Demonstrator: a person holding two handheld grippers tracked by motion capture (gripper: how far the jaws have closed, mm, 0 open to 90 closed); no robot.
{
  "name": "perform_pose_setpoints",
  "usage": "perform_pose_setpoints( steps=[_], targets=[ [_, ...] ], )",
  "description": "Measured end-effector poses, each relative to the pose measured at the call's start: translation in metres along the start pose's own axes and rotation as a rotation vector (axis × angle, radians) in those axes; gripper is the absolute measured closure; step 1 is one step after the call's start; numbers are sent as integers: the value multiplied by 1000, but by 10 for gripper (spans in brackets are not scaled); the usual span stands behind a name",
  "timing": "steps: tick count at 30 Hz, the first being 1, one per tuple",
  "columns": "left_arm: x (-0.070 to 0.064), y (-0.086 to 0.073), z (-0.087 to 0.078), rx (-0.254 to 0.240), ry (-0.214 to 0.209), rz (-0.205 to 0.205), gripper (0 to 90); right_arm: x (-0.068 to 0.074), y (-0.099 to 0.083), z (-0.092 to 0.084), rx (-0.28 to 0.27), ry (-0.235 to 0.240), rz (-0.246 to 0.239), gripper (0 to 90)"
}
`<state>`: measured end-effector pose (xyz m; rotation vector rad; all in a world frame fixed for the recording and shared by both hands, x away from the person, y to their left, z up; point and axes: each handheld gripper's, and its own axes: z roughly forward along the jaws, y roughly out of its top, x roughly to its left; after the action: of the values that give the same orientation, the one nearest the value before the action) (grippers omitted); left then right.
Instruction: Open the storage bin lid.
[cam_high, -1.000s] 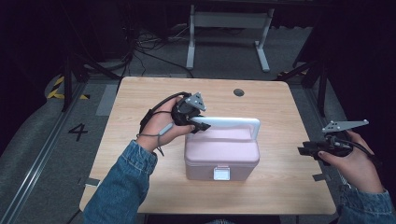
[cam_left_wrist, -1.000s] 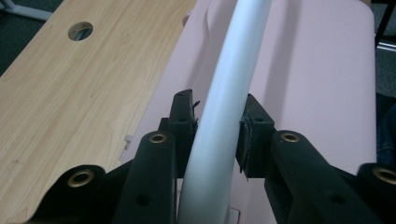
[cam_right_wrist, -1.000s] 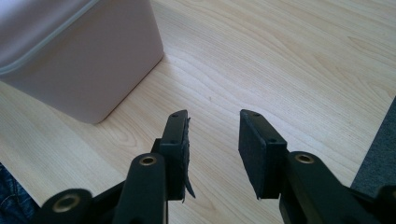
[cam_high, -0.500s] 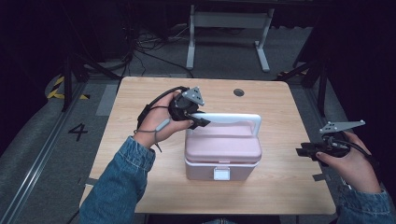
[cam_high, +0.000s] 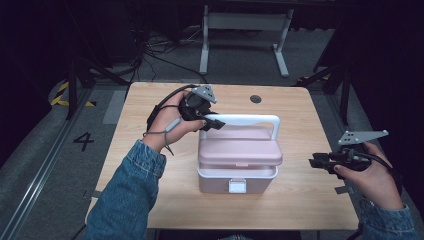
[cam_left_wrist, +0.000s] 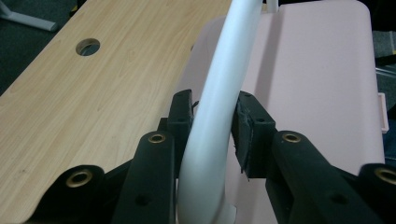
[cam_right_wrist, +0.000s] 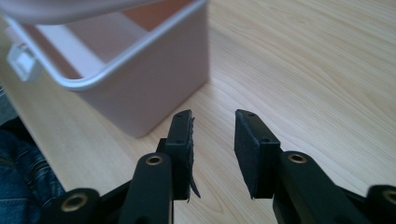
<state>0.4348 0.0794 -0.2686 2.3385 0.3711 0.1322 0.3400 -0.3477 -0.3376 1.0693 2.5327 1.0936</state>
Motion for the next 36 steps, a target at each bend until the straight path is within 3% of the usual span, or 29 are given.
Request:
perform_pose_setpoints(
  steps=[5, 10, 17, 19, 20, 27, 36],
  targets=[
    [3, 0, 0, -10, -5, -11, 709, 11, 8, 13, -46, 82, -70, 745],
    [5, -1, -1, -15, -10, -14, 708, 21, 14, 26, -136, 250, -153, 798],
    [6, -1, -1, -11, -14, -18, 708, 26, 18, 41, -186, 320, -210, 863],
    [6, -1, -1, -13, -16, -17, 708, 26, 18, 48, -242, 393, -230, 885],
    [6, -1, -1, -13, -17, -17, 708, 26, 18, 50, -253, 406, -234, 891],
    [6, -1, -1, -16, -13, -27, 708, 29, 20, 63, -263, 386, -254, 900],
    [7, -2, -1, -22, 0, -26, 703, 32, 24, 65, -308, 357, -251, 900]
  ],
)
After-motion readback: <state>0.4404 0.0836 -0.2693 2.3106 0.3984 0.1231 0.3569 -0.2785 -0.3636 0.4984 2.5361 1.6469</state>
